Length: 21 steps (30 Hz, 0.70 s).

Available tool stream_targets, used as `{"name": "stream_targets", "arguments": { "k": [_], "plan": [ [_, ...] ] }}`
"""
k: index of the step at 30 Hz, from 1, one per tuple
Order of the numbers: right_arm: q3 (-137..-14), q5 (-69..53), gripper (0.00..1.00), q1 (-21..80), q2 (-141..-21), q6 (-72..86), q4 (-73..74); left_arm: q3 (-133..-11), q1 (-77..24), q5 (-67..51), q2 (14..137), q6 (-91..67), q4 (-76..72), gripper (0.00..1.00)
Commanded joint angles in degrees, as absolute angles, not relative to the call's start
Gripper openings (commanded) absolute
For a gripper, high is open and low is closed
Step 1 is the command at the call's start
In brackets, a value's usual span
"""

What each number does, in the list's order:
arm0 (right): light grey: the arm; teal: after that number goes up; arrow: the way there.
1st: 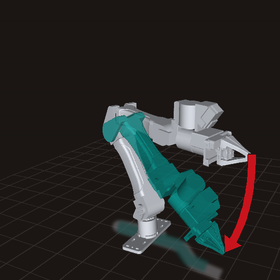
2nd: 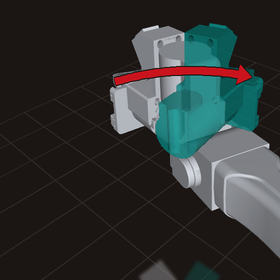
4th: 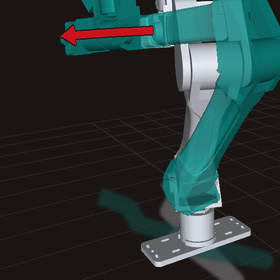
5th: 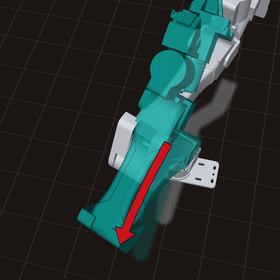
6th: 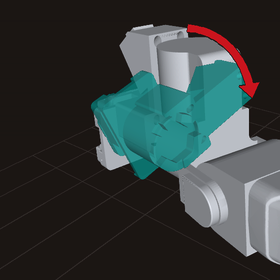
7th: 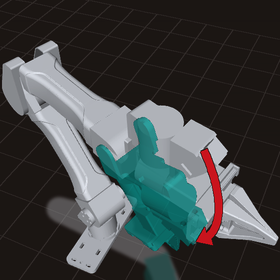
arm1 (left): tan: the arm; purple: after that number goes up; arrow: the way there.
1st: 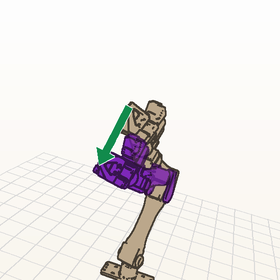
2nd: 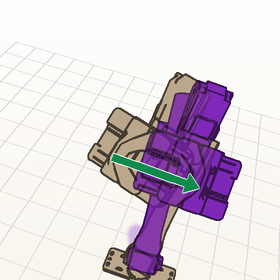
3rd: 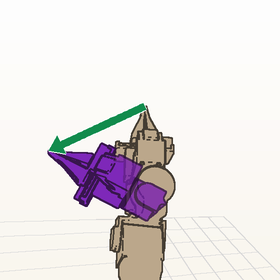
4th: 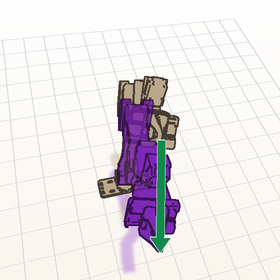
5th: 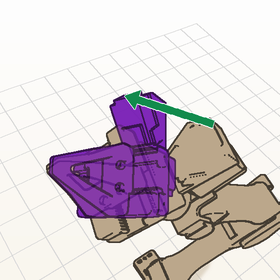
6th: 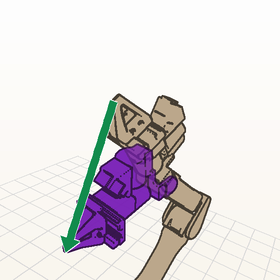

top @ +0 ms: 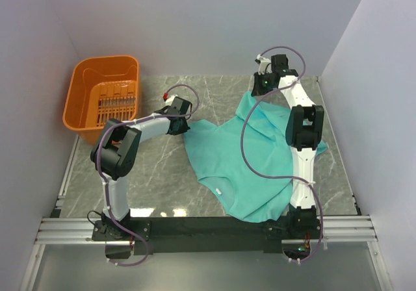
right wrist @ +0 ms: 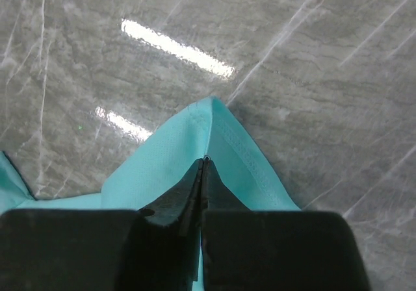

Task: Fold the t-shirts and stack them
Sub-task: Flatten the tshirt out

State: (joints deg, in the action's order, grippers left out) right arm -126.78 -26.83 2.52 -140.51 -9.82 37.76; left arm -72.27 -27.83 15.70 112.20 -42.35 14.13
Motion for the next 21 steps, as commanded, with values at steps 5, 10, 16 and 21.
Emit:
{"name": "stream_targets", "arguments": {
  "k": [5, 10, 16, 21],
  "plan": [
    [-127.45, -26.37, 0.0, 0.27, -135.71, -5.19, 31.66, -74.26, -25.76, 16.08, 111.36, -39.38, 16.43, 0.09],
    [-124.02, -23.91, 0.0, -5.18, -131.75, -0.89, 26.81, -76.63, -23.65, 16.26, 110.74, -36.57, 17.66, 0.09],
    [-118.04, -22.15, 0.0, -8.52, -129.2, 3.95, 21.1, -86.29, -22.06, 16.26, 114.78, -32.44, 20.39, 0.08],
    [-117.51, -20.66, 0.0, -9.49, -128.76, 5.45, 18.81, -97.02, -21.89, 16.96, 120.31, -28.74, 22.76, 0.08]
  ]
}}
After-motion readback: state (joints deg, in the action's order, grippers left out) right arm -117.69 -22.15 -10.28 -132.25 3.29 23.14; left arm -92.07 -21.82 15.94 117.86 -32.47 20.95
